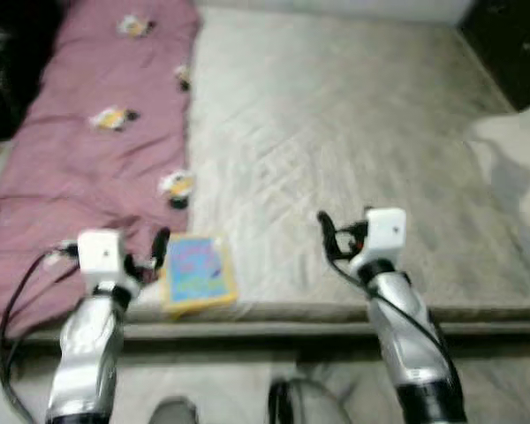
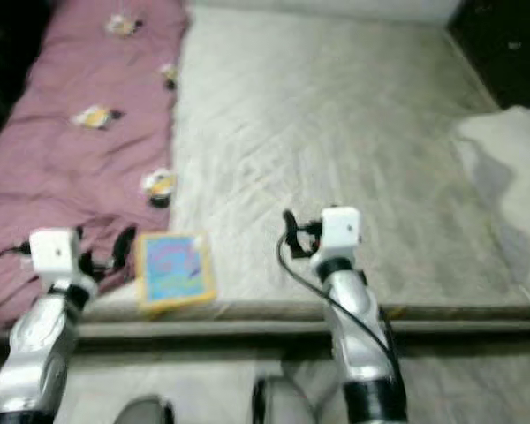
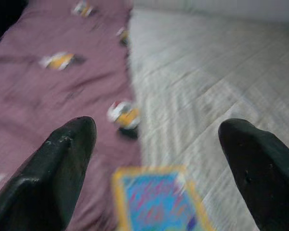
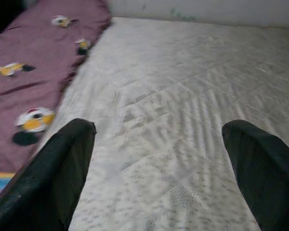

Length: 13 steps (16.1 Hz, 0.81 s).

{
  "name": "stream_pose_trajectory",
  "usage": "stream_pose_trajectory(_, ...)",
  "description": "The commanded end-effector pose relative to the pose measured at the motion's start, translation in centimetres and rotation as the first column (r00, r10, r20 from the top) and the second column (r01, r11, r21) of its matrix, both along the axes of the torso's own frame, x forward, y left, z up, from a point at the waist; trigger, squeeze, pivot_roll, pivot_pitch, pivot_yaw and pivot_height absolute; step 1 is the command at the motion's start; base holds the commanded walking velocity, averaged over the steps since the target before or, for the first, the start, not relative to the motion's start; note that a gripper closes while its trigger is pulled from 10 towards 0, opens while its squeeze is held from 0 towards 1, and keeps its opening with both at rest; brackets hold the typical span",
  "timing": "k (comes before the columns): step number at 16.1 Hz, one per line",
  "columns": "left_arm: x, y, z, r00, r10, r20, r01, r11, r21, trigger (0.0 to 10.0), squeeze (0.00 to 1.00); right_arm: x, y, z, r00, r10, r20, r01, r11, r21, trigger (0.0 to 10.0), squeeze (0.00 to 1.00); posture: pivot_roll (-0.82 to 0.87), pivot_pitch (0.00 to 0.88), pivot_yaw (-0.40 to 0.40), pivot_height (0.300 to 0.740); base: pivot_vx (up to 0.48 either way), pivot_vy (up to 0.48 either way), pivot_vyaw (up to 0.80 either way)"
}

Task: Clean up the room

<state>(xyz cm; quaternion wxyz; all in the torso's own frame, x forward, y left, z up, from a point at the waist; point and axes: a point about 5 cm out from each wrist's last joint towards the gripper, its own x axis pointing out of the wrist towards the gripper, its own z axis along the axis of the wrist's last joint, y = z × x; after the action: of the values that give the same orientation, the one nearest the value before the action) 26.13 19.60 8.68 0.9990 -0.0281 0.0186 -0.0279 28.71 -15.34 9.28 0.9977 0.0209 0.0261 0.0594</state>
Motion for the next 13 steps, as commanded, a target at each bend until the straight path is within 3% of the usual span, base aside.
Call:
stream_pose_trajectory(1,-0.42,-0.20,-0.53,1.000,-0.010,-0.022,0.010,1.000,0.004,10.0,0.00,-0.05,-0.49,-0.16,0.999,-0.033,-0.021,0.034,0.999,0.028,10.0,0.00,0.03,0.174,-0.072,0.740,0.304,0.000,0.00)
stream_pose_trajectory(4,-0.36,0.12,-0.77,0.998,0.028,-0.048,-0.027,0.999,0.017,10.0,0.00,0.14,-0.96,-0.33,0.996,-0.083,-0.028,0.082,0.996,-0.037,10.0,0.00,0.03,0.167,-0.074,0.740,0.000,0.000,0.00)
stream_pose_trajectory(7,-0.45,0.61,-1.02,0.996,0.055,-0.066,-0.055,0.998,0.004,10.0,0.00,0.04,-0.73,-0.22,0.998,-0.051,-0.027,0.051,0.999,-0.017,10.0,0.00,0.03,0.166,-0.075,0.740,0.000,0.000,0.00)
stream_pose_trajectory(13,-0.74,0.44,-1.35,0.995,0.039,-0.089,-0.041,0.999,-0.018,10.0,0.00,-0.13,-0.68,-0.25,0.999,-0.042,-0.028,0.042,0.999,-0.004,10.0,0.00,0.03,0.162,-0.075,0.740,0.000,0.480,0.00)
